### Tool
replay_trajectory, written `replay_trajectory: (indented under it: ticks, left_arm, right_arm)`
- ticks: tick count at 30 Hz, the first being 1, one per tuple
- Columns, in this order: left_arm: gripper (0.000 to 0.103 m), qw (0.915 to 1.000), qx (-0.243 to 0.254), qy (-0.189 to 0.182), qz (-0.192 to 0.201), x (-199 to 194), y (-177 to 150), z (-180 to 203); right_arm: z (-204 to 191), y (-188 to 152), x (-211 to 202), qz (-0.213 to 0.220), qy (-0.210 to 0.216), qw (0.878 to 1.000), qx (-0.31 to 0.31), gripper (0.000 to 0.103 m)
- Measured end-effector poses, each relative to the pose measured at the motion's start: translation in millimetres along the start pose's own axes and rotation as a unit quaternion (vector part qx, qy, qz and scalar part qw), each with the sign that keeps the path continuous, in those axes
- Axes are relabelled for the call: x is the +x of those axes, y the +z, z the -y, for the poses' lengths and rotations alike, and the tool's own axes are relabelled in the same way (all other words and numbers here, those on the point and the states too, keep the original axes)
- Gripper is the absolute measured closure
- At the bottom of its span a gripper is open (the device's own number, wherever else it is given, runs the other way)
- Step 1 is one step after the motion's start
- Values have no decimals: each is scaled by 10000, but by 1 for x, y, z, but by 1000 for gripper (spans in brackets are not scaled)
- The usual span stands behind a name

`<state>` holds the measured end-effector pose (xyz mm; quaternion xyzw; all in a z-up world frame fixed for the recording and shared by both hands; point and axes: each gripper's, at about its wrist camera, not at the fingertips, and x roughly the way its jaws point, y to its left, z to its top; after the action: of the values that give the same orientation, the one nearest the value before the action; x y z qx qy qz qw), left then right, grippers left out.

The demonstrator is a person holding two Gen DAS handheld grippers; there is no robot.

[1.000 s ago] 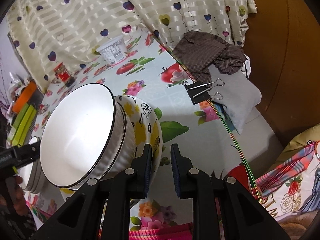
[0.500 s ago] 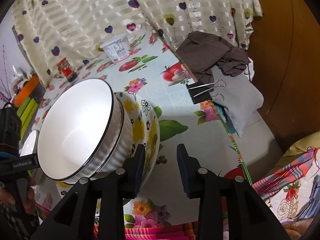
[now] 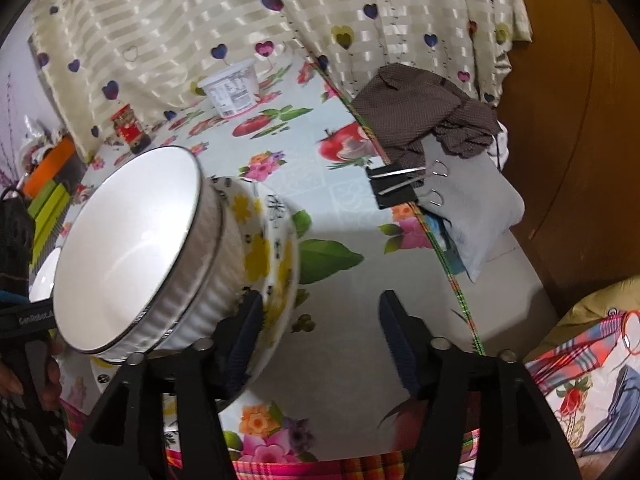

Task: Organize plates and bowls
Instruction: 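Lift the floral plate holding the stacked bowls with both grippers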

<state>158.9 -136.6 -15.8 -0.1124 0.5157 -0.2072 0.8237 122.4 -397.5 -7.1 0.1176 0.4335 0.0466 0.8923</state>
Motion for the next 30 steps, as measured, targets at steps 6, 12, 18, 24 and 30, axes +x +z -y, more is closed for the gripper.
replay_trajectory:
  ticks: [6,12,18,24,30]
  left_arm:
    - [52,9988,411,166,227,5,-1,8]
    - [52,9990,304,28,334,4,1,2]
    - [52,9983,455,109,359,6,0,7]
    - [53,9974,624,238,255,6,-2,13]
    - [53,9971,675,245,254,6,-3,14]
  right_arm:
    - [3,0,1,56,1,10000,36,34]
    - [3,-1,1,144,25,9999,-66,31]
    - [-6,-1,-2,411,-263,9978,-448,31]
    - [-2,0,1,465,-178,9982,-344,31]
    - [-3,2,2,383,114,9984,-397,45]
